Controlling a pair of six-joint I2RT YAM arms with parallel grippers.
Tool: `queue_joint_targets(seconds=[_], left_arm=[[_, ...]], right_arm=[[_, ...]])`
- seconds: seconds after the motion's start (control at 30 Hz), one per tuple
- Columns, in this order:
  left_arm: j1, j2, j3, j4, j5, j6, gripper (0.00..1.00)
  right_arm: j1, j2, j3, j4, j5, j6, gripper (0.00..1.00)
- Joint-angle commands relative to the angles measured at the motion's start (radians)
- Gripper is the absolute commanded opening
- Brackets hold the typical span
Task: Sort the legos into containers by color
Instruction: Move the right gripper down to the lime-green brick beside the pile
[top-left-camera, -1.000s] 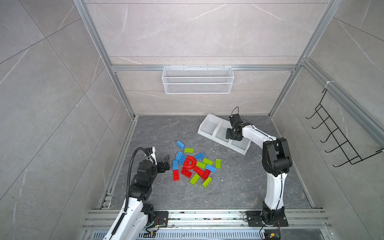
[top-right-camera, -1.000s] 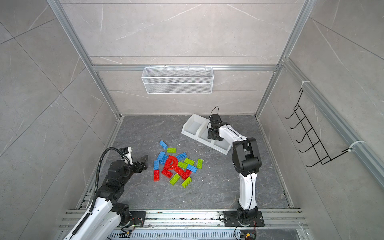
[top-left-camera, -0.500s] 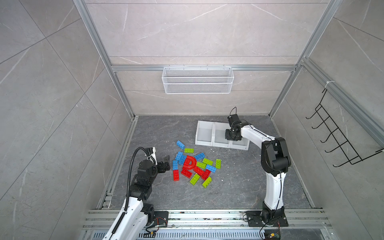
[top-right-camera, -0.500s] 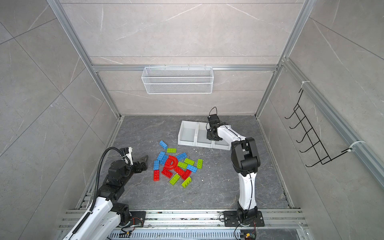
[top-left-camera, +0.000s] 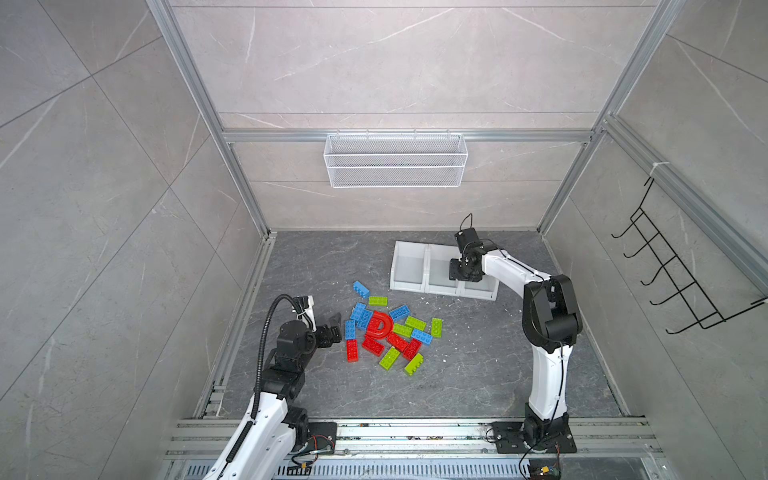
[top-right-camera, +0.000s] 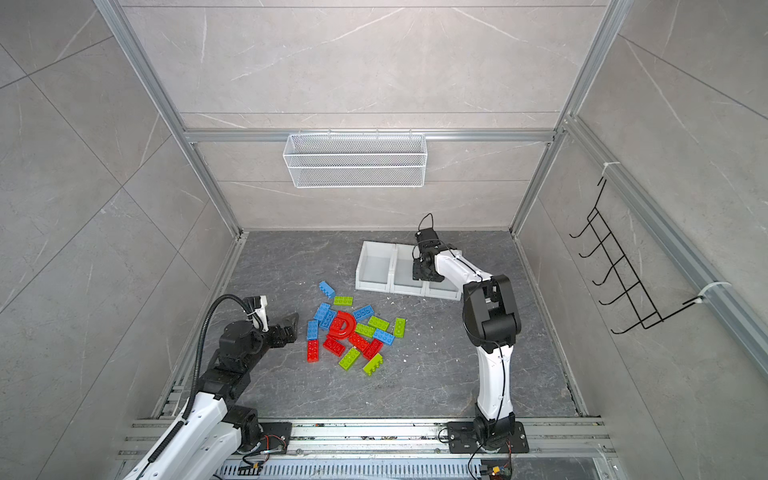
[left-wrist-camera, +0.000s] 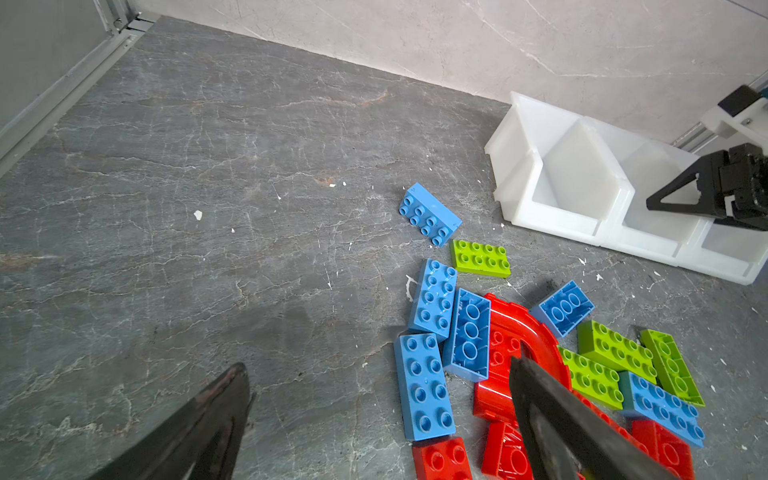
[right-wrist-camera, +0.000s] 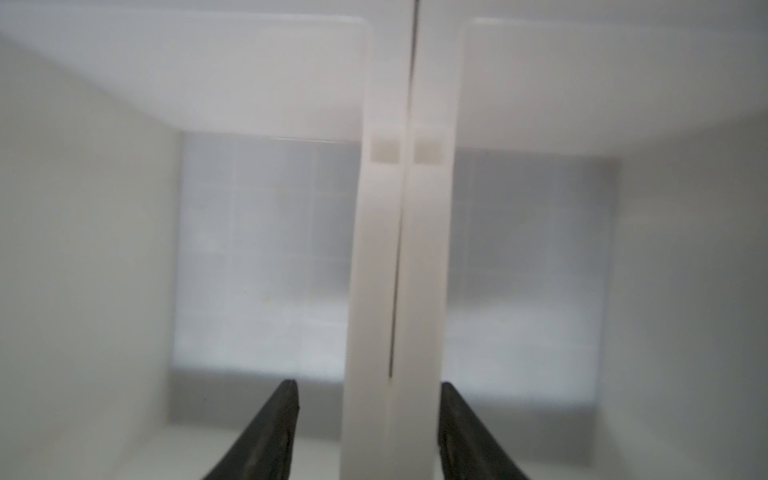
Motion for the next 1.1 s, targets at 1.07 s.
queue_joint_targets(seconds=[1.07], left_arm=[[-0.001,-0.071,-0.020,0.041,0.040,0.036,1.00]], right_arm=[[0.408,-0.345,-0.507,0.051,-0.014,0.248,0.64]])
